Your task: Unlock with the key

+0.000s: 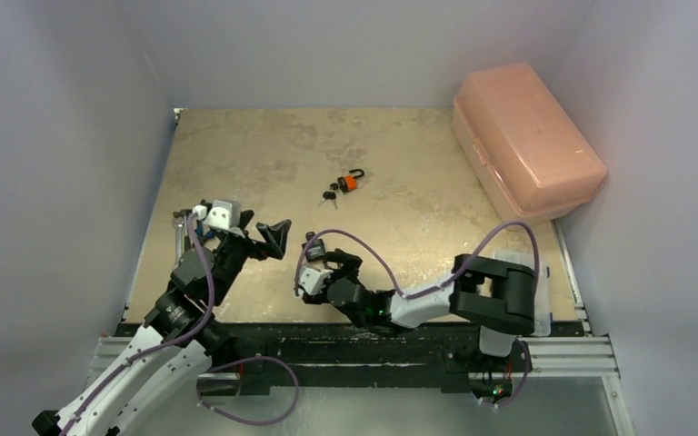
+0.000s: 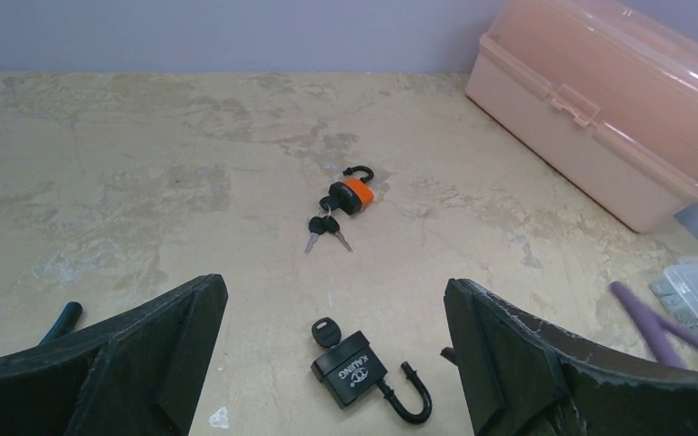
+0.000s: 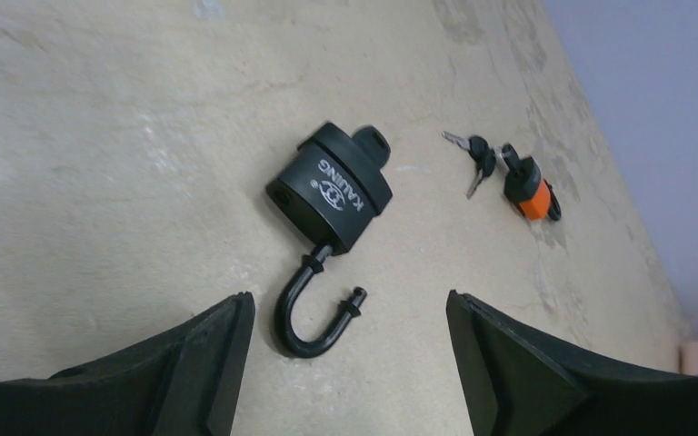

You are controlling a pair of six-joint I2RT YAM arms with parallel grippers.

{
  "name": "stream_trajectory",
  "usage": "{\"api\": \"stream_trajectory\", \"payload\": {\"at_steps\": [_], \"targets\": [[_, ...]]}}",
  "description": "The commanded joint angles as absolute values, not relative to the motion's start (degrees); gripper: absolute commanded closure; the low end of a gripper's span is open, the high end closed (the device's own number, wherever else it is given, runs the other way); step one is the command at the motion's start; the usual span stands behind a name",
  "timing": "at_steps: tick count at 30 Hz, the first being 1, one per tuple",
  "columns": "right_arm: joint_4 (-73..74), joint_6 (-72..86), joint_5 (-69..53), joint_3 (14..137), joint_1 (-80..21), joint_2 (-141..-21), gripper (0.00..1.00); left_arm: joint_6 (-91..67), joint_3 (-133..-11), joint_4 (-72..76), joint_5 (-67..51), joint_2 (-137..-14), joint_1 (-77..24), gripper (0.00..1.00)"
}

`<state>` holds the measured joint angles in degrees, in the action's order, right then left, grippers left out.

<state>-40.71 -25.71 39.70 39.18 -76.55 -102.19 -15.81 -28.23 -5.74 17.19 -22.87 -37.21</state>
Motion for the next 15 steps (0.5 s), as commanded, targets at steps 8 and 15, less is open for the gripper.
{"api": "stream_trajectory", "payload": {"at_steps": [8,15], "targets": [[-18.9,-6.0,24.5,41.4,-77.3,-79.6,0.08,-14.1,-30.8,-7.3,17.6,-25.2,-37.2,0.01],[-14.2,-1.1,29.6,43.5,-77.3,-70.3,0.07,-13.5,-30.9,-7.5,17.7,-24.6,-37.2,0.01]]}}
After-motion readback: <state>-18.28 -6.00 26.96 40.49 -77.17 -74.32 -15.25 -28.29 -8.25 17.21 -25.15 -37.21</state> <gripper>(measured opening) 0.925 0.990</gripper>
